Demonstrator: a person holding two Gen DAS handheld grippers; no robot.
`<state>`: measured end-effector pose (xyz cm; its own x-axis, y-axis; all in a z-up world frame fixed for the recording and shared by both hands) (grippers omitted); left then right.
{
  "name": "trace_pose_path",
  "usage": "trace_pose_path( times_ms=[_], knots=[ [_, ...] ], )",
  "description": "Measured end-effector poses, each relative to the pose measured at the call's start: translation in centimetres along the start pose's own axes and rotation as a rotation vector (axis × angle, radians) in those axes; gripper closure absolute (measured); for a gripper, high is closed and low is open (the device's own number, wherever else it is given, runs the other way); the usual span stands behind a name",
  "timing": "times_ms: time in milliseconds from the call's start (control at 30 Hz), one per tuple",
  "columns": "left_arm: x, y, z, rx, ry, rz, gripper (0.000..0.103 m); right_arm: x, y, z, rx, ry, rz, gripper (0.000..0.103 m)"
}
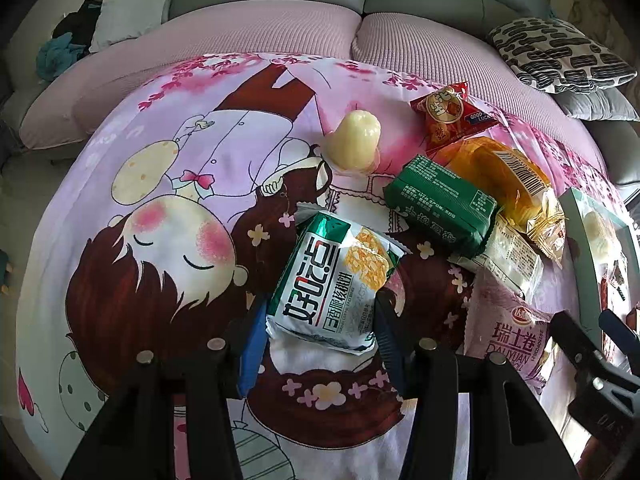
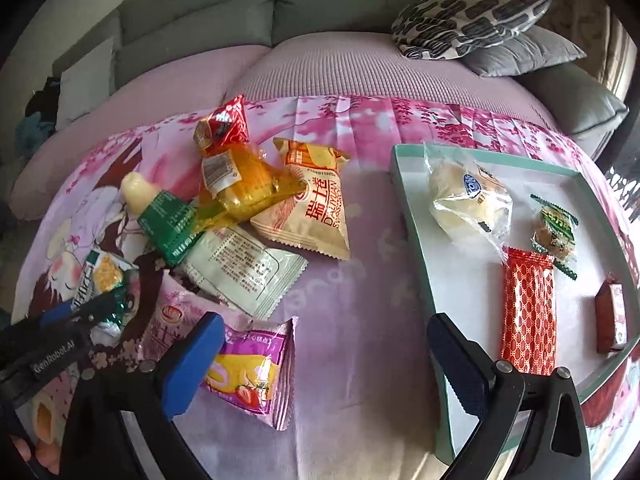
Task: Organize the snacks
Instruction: 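Grasp the green-white biscuit pack with the left gripper while the right moves toward the pink pack, then grasp the pink Swiss roll pack with the right gripper while the left holds the biscuit pack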
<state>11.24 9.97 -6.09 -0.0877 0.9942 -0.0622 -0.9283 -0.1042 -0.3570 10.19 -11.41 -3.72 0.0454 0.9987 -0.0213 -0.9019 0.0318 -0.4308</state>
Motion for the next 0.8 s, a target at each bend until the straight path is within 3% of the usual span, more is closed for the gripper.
trace_pose_path(
  times_ms=[267,433,667,800],
  knots=[
    [0.0,0.0,-0.1,0.002,0.002,0.006,0.050,0.0,0.4,0.0,0.019,-0.058,0.001,0.001],
    [0.0,0.0,0.0,0.004,0.002,0.010,0.050,2.8,0.1,1.2,-0.022,-0.111,0.105,0.001],
    [0.2,0.0,0.0,0.004,0.001,0.034,0.050,5.8,1.8,0.4,0.008,-0.068,0.323,0.001],
    [0.3,0.1,0.0,0.005,0.004,0.039,0.050,6.2,1.6,-0.4,0.003,-0.040,0.324,0.001]
  ],
)
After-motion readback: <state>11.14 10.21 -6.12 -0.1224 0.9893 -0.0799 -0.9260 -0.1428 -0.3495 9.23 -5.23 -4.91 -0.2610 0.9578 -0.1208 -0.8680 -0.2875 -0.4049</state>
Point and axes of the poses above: each gripper's, at about its wrist camera, not at the fingertips, and z roughly against the way its jaws point, x to its left, y to its underside, the point moved 9 cm from there along -z, roughly the way its jaws point, and after that the axes turned 5 degrees about x, right-handed, at the moved point
